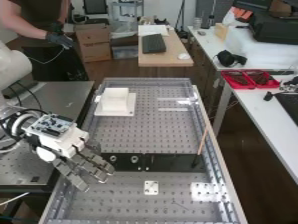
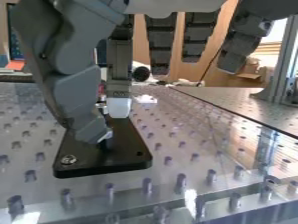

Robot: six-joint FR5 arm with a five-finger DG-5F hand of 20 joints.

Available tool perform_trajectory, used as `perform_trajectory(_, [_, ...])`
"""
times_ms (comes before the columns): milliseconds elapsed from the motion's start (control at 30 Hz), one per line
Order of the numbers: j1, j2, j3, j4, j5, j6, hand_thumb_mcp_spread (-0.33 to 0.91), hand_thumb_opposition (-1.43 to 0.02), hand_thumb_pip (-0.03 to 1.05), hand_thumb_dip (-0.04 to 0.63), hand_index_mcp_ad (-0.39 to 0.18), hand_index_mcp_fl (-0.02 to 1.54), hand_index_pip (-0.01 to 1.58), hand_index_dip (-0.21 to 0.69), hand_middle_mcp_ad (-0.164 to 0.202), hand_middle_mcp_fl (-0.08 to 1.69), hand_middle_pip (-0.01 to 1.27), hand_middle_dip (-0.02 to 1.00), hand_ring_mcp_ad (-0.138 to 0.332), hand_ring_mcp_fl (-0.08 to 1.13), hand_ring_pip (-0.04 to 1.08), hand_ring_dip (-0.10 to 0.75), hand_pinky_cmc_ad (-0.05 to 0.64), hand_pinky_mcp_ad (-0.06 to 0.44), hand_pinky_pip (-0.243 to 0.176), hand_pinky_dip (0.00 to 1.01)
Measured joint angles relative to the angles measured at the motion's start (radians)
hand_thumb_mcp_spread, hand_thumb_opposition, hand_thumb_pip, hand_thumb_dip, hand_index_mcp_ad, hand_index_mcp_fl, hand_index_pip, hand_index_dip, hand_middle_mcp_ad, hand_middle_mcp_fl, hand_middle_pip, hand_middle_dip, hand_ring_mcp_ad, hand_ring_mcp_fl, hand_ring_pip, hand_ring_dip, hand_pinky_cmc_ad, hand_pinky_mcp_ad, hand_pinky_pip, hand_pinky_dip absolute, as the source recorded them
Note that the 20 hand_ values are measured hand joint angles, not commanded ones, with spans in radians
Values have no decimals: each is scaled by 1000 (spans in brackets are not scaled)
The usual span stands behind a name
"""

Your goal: Grab the smaller nut and place it in the white container

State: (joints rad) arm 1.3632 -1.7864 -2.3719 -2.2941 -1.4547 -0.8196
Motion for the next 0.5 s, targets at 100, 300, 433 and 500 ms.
perform_trajectory(100, [2,-1,4,-4,0,-4,449,-845,621,251,-129,82,1452,398,75,117,131,237,129,0,103,87,328,265,-28,138])
perform_trajectory(300, [6,-5,8,-10,2,-7,449,-845,621,253,-133,82,1452,398,79,117,131,237,120,0,103,87,328,265,-28,138])
perform_trajectory(433, [7,-6,10,-18,4,-7,449,-845,621,251,-129,82,1449,398,75,117,131,237,115,0,106,87,328,265,-28,138])
perform_trajectory(500, [7,-6,10,-21,4,-6,449,-845,621,251,-136,82,1449,398,75,117,131,237,115,0,103,87,328,265,-24,138])
